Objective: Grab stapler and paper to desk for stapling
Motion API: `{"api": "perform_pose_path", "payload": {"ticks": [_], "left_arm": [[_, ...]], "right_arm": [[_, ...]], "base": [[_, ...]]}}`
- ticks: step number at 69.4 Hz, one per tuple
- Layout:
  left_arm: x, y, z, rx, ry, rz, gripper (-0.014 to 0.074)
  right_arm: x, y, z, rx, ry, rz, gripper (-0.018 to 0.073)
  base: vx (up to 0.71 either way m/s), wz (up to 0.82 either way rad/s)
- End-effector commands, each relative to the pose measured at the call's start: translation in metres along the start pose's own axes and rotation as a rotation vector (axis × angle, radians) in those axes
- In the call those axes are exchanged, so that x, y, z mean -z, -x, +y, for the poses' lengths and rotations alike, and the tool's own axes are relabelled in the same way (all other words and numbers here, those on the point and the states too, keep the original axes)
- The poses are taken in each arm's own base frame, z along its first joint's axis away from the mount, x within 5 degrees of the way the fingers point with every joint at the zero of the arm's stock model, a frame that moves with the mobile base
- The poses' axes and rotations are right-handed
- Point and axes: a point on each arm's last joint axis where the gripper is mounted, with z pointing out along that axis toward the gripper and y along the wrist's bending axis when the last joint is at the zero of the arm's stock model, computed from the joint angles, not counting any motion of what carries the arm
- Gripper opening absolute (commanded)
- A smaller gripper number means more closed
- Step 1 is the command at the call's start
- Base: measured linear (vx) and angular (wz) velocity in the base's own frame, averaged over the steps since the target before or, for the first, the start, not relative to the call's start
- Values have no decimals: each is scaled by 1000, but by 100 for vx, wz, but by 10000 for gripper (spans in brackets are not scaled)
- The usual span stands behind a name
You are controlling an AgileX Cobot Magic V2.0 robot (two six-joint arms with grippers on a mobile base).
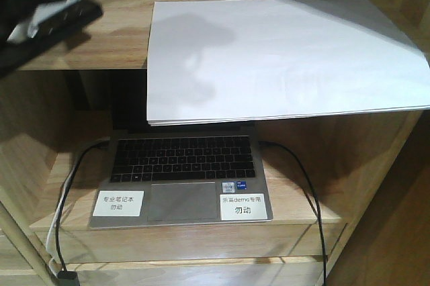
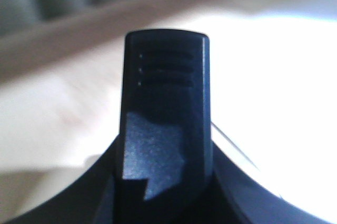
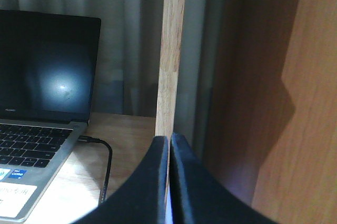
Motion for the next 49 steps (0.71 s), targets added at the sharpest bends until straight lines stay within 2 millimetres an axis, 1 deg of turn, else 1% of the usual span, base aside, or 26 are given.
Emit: {"api": "perform_pose_path", "payload": {"ticks": [1,9,11,15,26,40,49], "left_arm": [[28,-1,-11,-32,-9,-158,-6],[40,-25,-19,-50,-30,-152,-6],[46,-31,-22,-54,-29,-158,-6],[52,-43,-25,-62,-29,-155,-6],[67,-80,-34,-92,-29,-146,-6],[71,-132,-45,-100,-60,-135,-6],[65,-164,-52,-59,-105,-130,-6]], "right_arm": [[1,6,0,13,-3,-84,-10],[1,6,0,13,-3,-84,-10],[1,6,0,13,-3,-84,-10],[1,6,0,13,-3,-84,-10],[1,6,0,13,-3,-84,-10],[1,6,0,13,-3,-84,-10],[1,6,0,13,-3,-84,-10]], "base": [[0,0],[0,0],[0,0],[0,0],[0,0],[0,0],[0,0]]}}
